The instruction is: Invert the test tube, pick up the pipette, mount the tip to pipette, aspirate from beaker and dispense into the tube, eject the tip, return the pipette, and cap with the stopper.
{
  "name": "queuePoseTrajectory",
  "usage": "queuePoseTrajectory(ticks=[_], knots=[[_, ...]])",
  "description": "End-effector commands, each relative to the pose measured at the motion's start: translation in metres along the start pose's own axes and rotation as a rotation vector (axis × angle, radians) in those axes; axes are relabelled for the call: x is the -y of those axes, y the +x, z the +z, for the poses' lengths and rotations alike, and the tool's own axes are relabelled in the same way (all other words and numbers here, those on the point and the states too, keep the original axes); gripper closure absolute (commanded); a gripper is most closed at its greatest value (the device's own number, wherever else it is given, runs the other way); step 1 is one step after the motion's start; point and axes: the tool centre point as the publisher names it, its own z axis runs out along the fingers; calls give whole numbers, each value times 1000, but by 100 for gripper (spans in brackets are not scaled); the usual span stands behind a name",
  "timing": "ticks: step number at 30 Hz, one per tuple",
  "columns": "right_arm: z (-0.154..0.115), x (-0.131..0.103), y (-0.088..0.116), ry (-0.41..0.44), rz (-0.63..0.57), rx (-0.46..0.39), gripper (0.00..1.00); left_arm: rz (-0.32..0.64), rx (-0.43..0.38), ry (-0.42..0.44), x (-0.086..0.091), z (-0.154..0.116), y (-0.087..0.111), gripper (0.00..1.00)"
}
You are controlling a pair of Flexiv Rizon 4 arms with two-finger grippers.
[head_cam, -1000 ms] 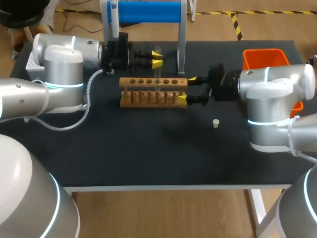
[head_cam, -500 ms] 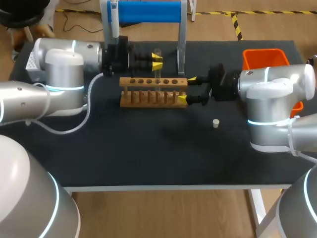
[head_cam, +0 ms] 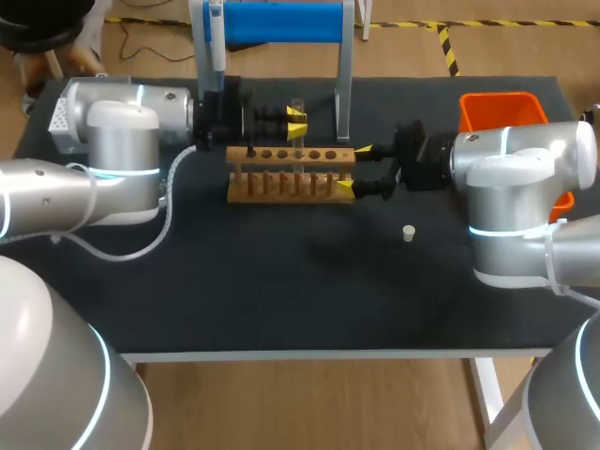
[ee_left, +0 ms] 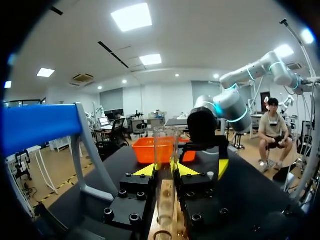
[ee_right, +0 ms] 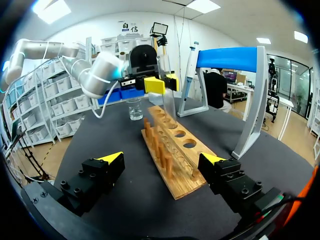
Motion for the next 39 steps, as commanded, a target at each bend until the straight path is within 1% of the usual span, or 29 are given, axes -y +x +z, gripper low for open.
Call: queuePoseTrajectory(ticks=[1,5,6,7,8,14,20,26,29,32,35,37,38,39], knots=[[0,0,0,-1,0,0,0,0,-5,9,-5,2,-3,100],[0,0,0,-1,0,0,0,-2,-7,10,-7,2,-3,100],[0,0,0,-1,0,0,0,-2,-6,11,-7,2,-3,93],[0,0,0,-1,0,0,0,-3,-6,11,-7,2,-3,19],[0,0,0,-1,0,0,0,4,-8,18,-7,2,-3,0],[0,0,0,-1,0,0,0,5,-8,13,-5,2,-2,0],[0,0,0,-1,0,0,0,-3,-7,-5,4,-4,2,0],[0,0,0,-1,0,0,0,-38,6,-55,23,-24,9,0],[0,0,0,-1,0,0,0,-80,23,-90,32,-39,16,0],[0,0,0,-1,0,0,0,-115,51,-121,42,-57,24,0],[0,0,0,-1,0,0,0,-136,102,-147,48,-77,34,0],[0,0,0,-1,0,0,0,-161,155,-174,50,-94,44,0],[0,0,0,-1,0,0,0,-177,192,-177,49,-104,49,0],[0,0,0,-1,0,0,0,-202,246,-201,49,-117,56,0]])
